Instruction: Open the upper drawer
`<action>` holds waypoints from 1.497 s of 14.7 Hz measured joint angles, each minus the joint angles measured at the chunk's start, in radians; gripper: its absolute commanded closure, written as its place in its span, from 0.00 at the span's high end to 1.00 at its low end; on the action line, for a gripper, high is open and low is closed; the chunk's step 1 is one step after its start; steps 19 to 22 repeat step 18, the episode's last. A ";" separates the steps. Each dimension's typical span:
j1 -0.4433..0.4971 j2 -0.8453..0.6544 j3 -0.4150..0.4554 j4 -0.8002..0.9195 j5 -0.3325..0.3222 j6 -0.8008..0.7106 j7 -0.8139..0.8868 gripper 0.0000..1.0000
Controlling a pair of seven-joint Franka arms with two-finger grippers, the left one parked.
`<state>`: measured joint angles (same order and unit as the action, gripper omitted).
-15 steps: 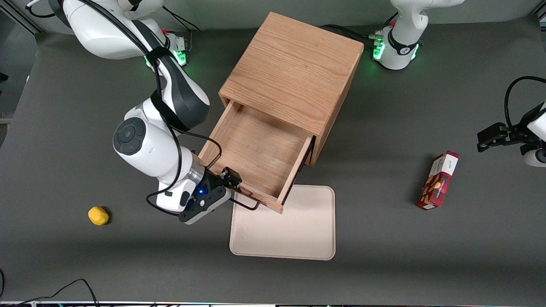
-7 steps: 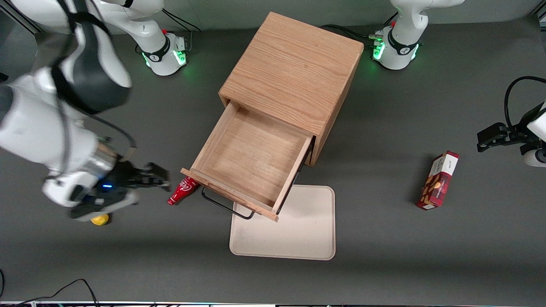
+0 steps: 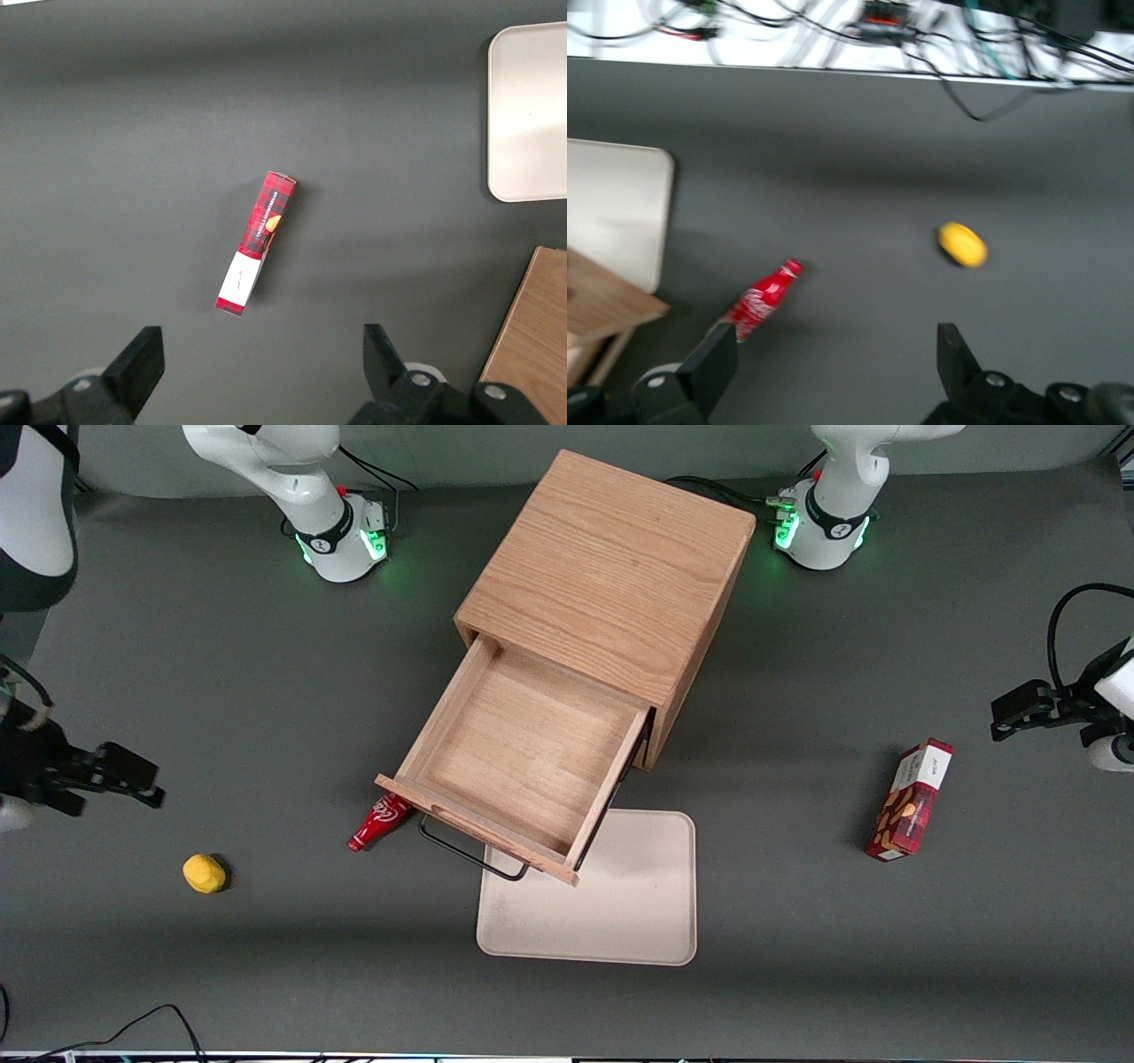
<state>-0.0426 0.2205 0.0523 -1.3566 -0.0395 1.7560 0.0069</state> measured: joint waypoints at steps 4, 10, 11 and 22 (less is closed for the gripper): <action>-0.007 -0.205 -0.026 -0.290 -0.023 0.178 0.075 1.00; -0.008 -0.346 -0.058 -0.466 -0.024 0.174 0.075 1.00; -0.007 -0.345 -0.058 -0.454 -0.022 0.144 0.076 1.00; 0.000 -0.307 -0.057 -0.402 0.006 0.063 0.077 1.00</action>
